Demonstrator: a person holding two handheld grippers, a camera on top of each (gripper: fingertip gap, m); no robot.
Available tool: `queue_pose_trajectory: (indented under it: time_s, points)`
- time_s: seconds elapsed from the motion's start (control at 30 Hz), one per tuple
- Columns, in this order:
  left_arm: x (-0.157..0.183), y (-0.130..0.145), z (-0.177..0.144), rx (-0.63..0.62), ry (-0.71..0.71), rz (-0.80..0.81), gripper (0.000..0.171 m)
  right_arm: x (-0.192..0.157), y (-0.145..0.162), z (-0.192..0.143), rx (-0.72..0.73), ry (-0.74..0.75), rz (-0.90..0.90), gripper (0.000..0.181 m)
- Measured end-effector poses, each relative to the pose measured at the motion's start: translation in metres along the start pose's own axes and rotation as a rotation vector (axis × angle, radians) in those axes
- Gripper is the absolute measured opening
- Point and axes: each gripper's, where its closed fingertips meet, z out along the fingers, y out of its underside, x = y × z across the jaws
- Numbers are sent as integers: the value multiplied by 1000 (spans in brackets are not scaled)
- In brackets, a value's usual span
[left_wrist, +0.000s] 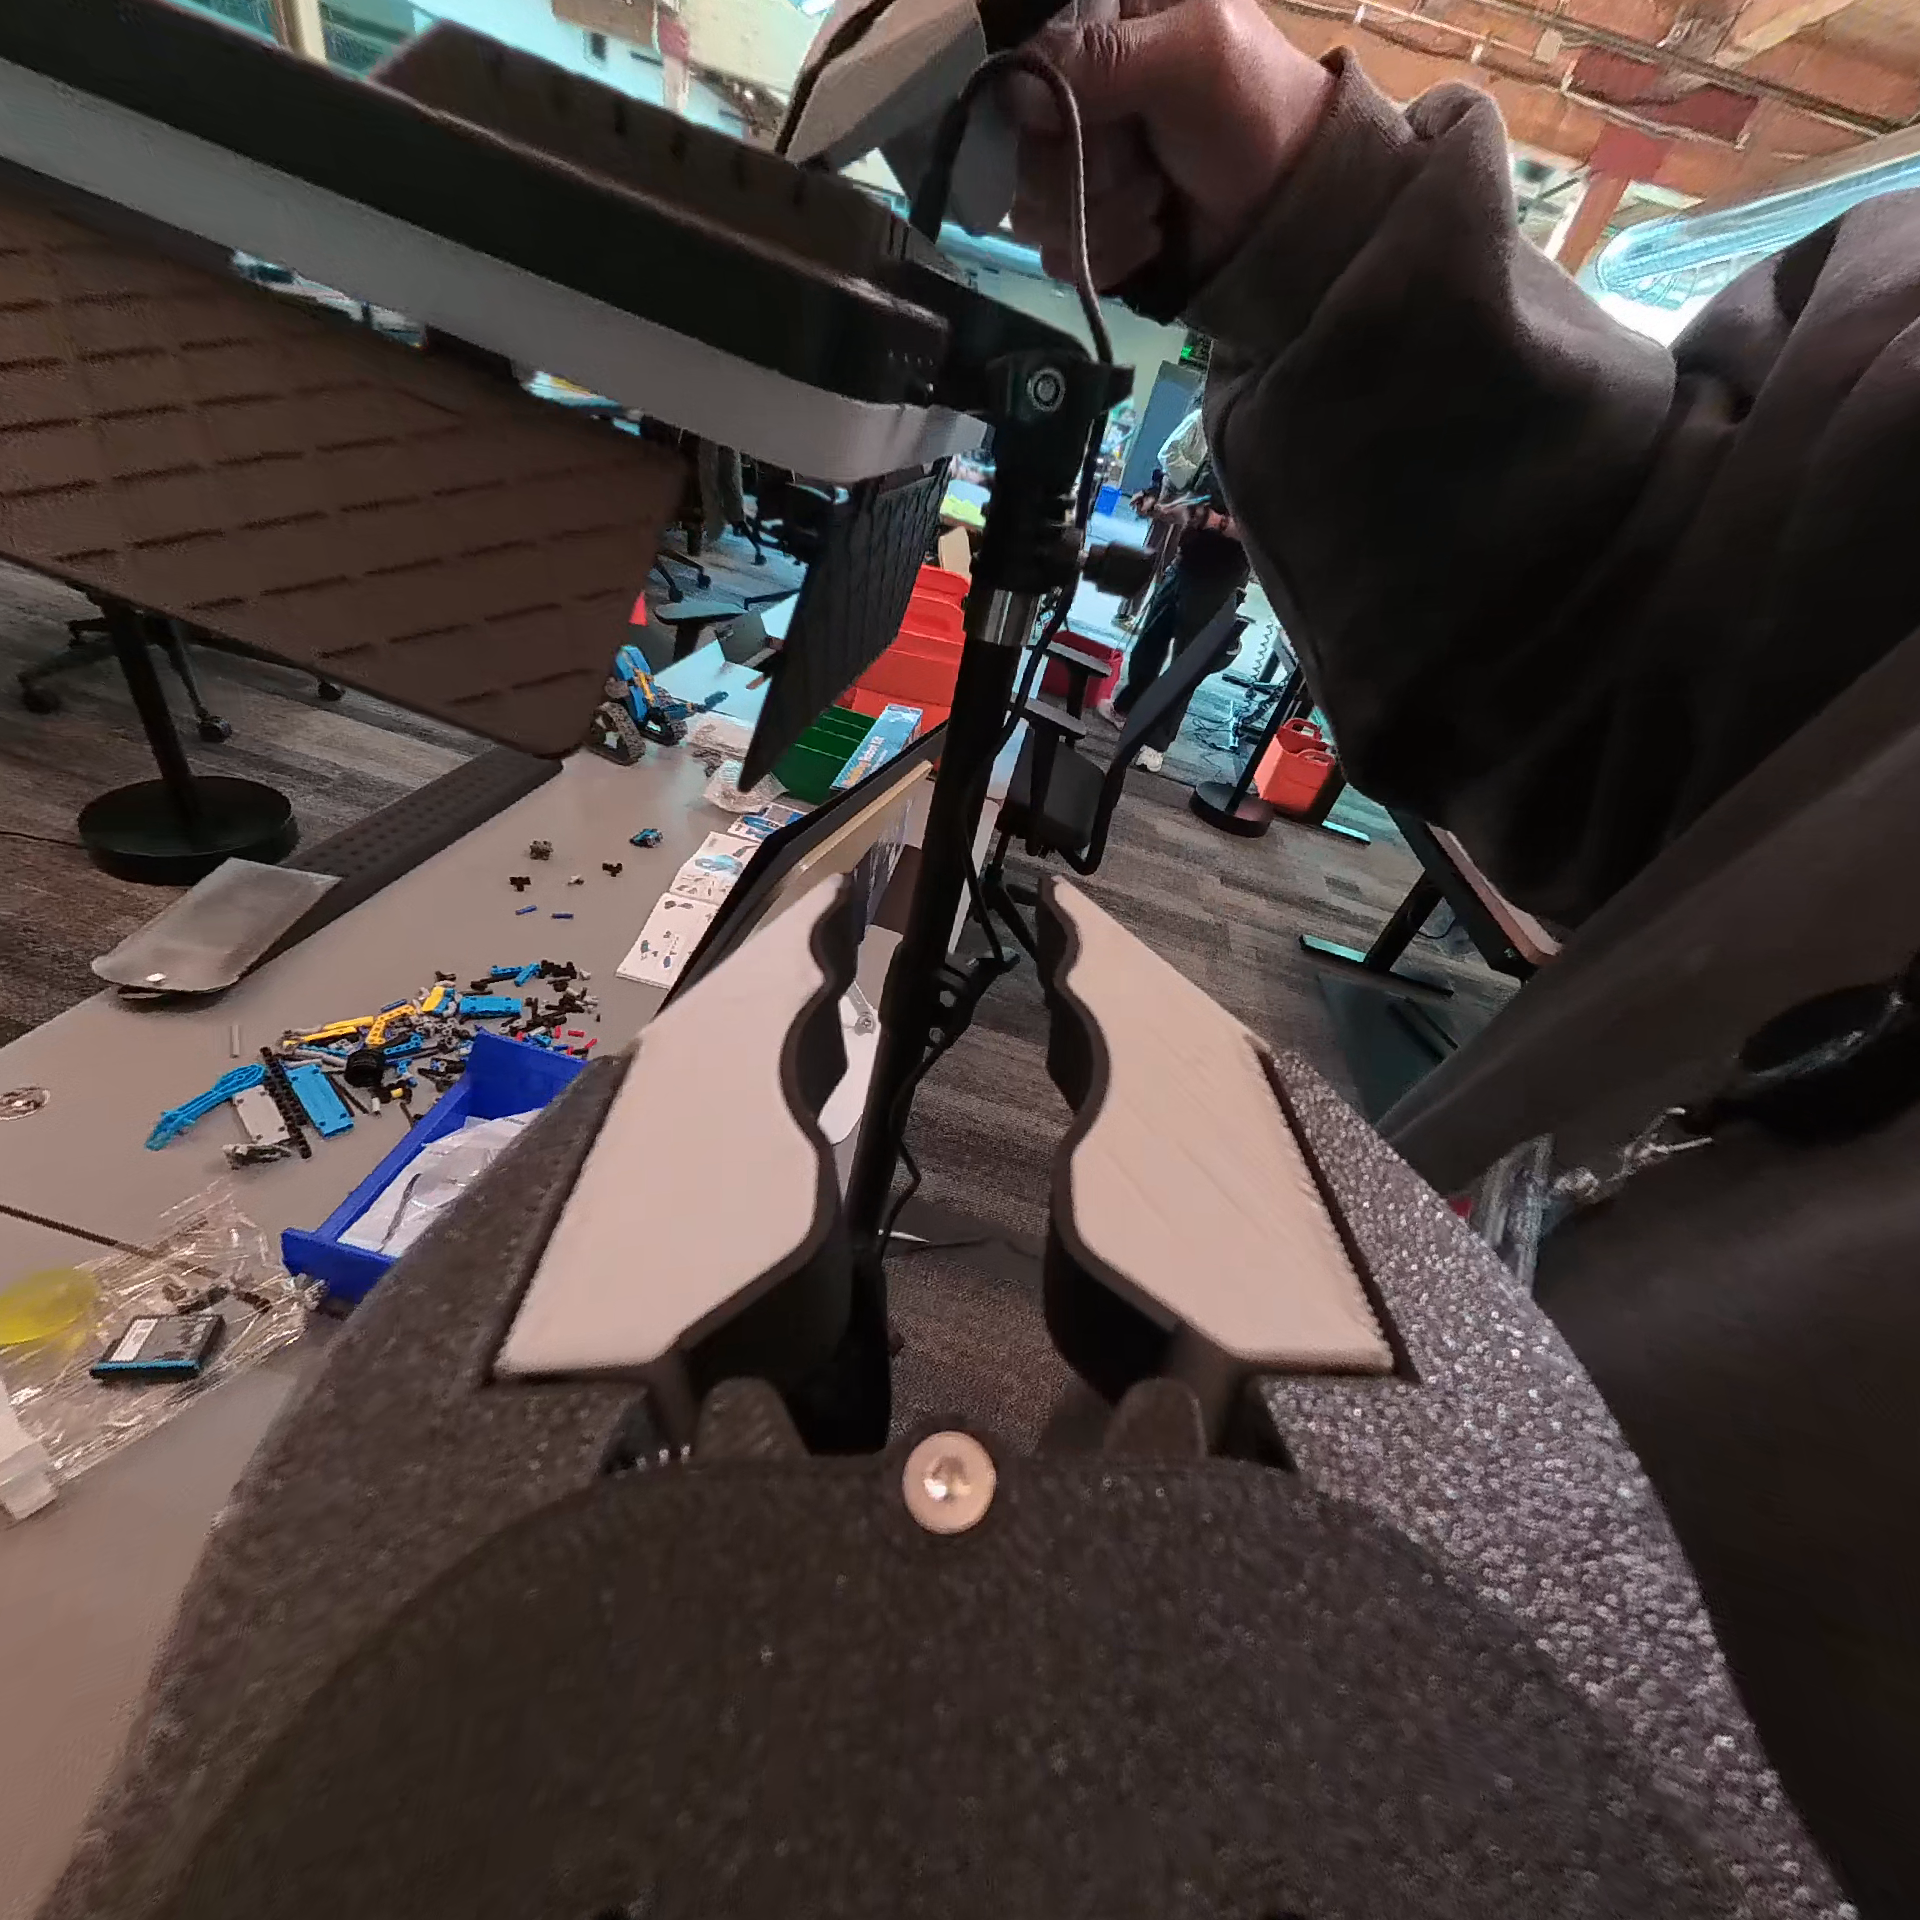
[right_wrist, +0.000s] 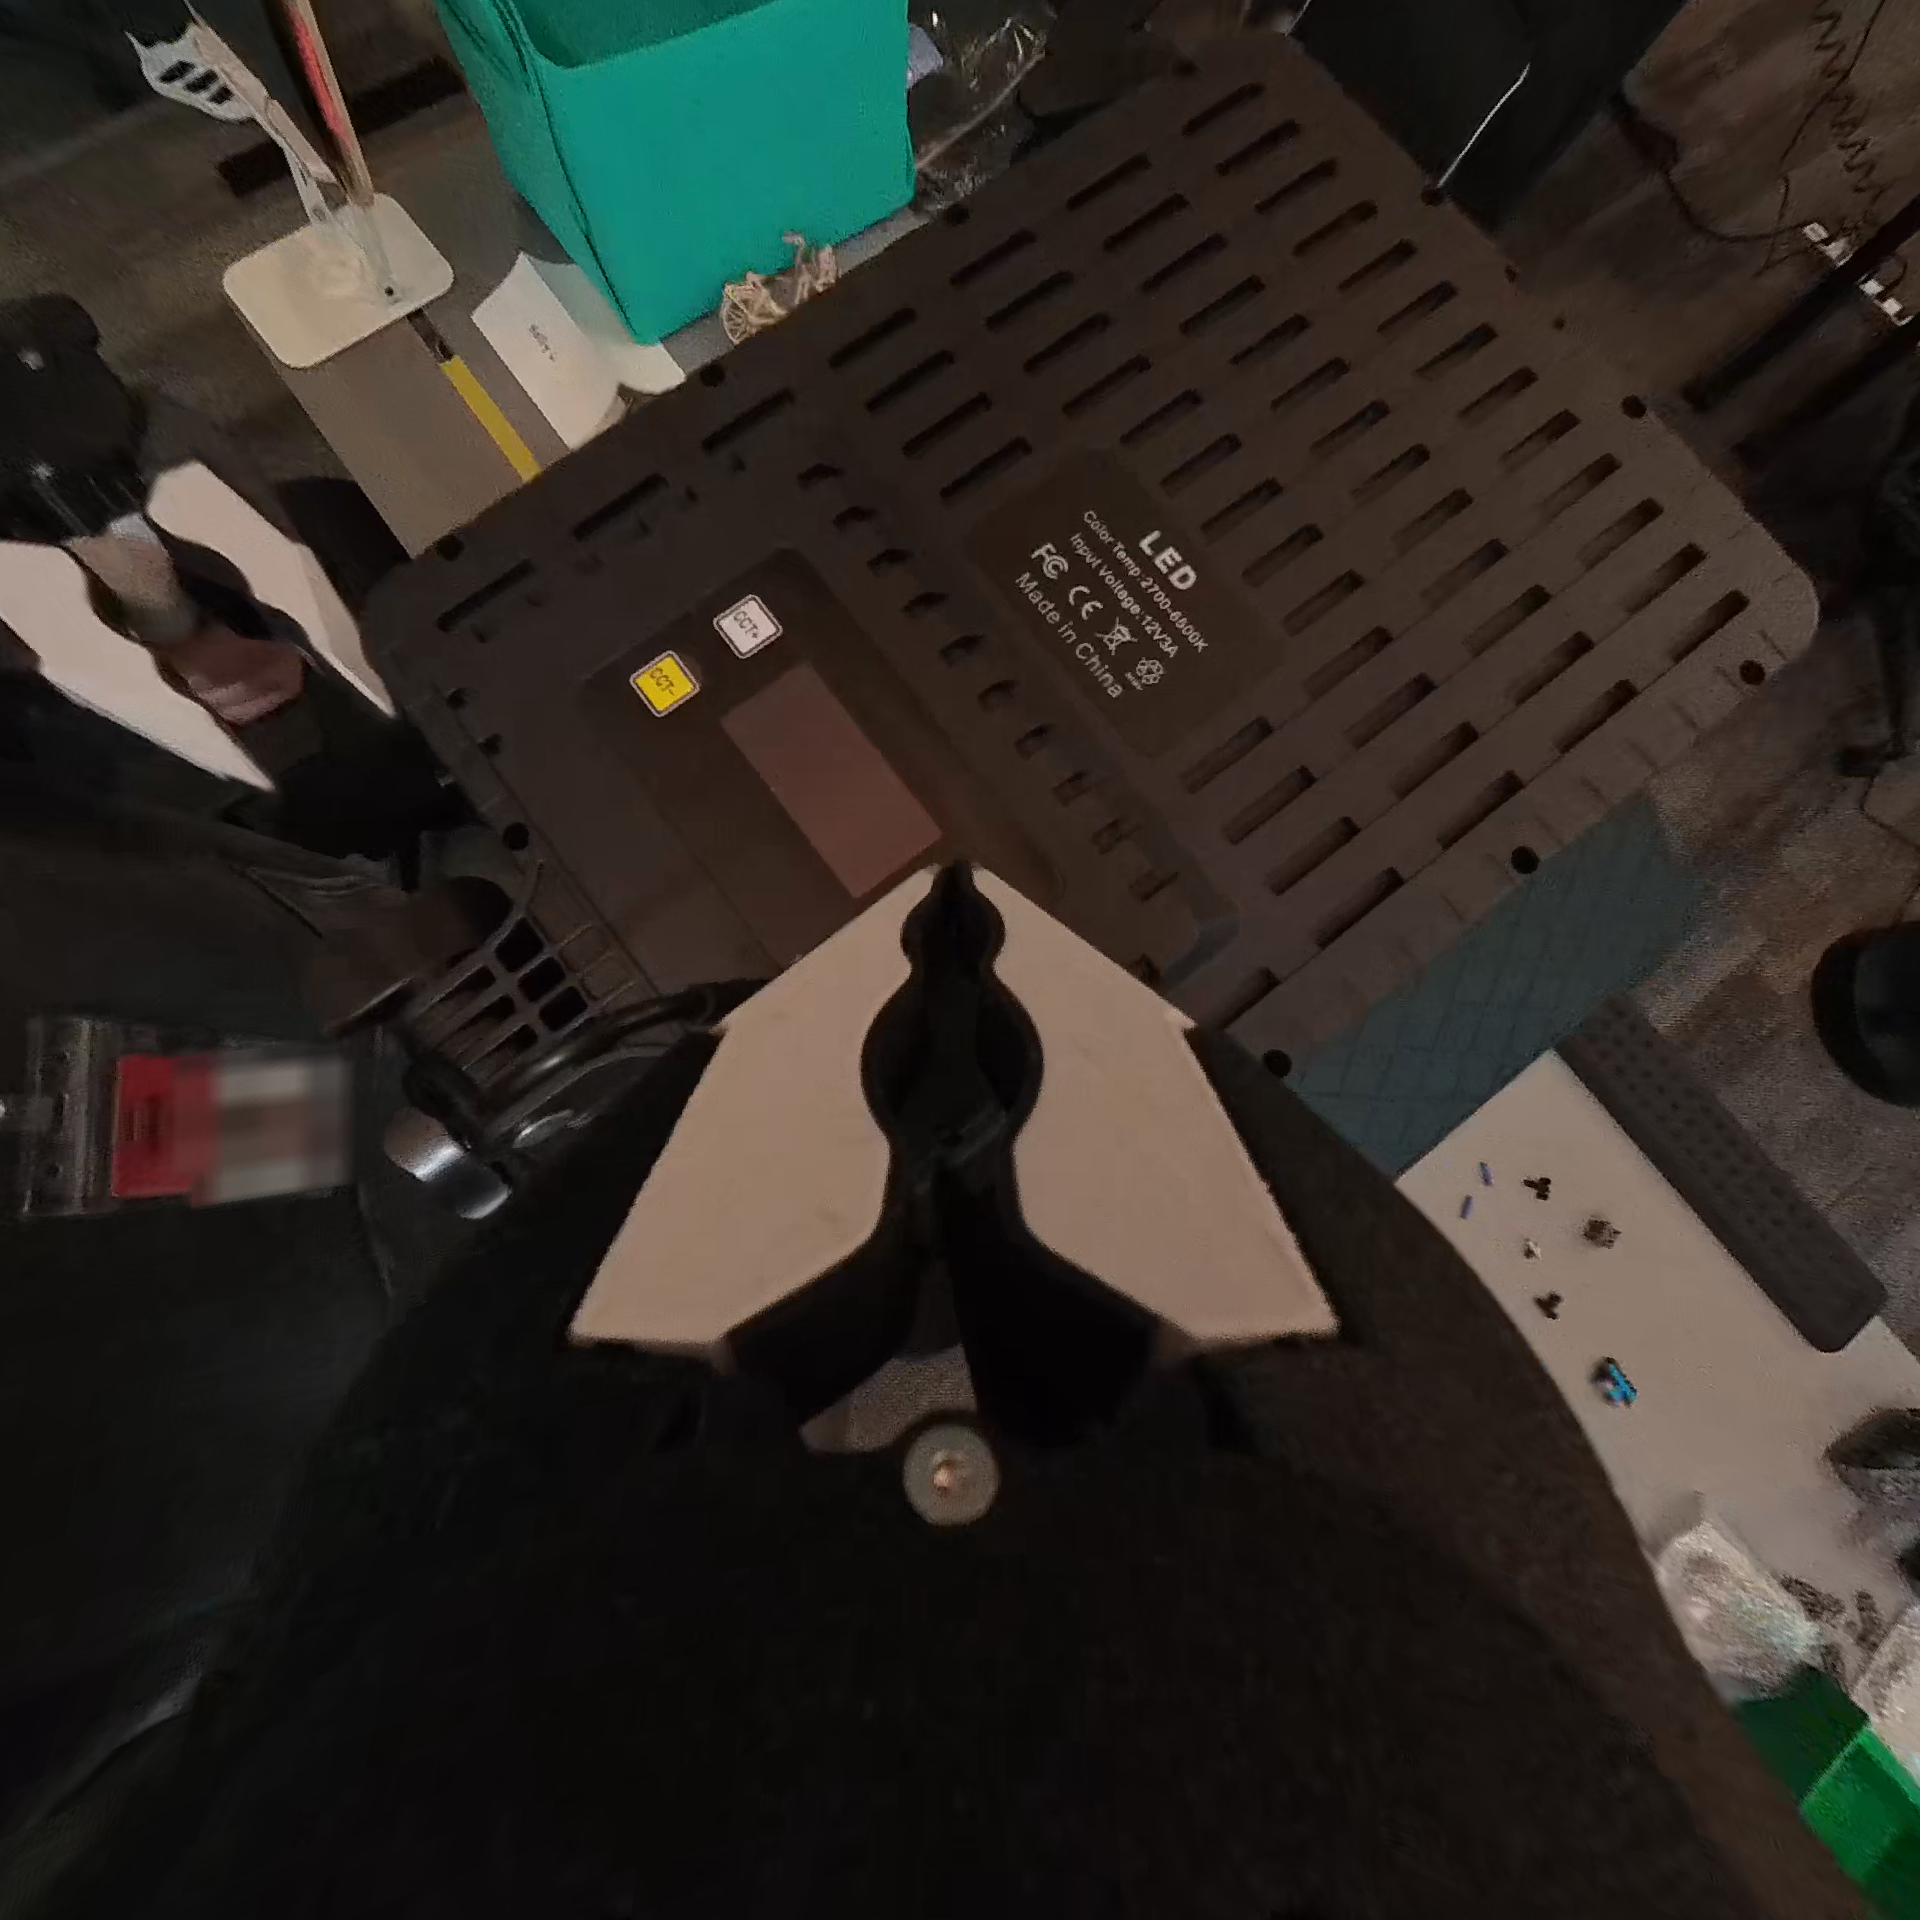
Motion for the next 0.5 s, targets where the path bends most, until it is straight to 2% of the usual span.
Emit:
queue_pose_trajectory:
  time_s: [0.17,0.23,0.3,0.4,0.5]
  points:
    - [1,13,45,-56,-57,93,35,-4,-5,-4,27,-9,-2,0]
    - [5,1,58,-26,-102,119,35,3,-5,-4,20,19,-23,0]
    - [2,-16,63,28,-162,116,36,4,-5,-3,12,26,-36,0]
    - [-16,-21,63,15,-264,116,37,5,-5,-3,-14,42,-82,0]
    - [-22,-21,64,-2,-290,130,37,5,-6,-2,-49,96,-180,0]
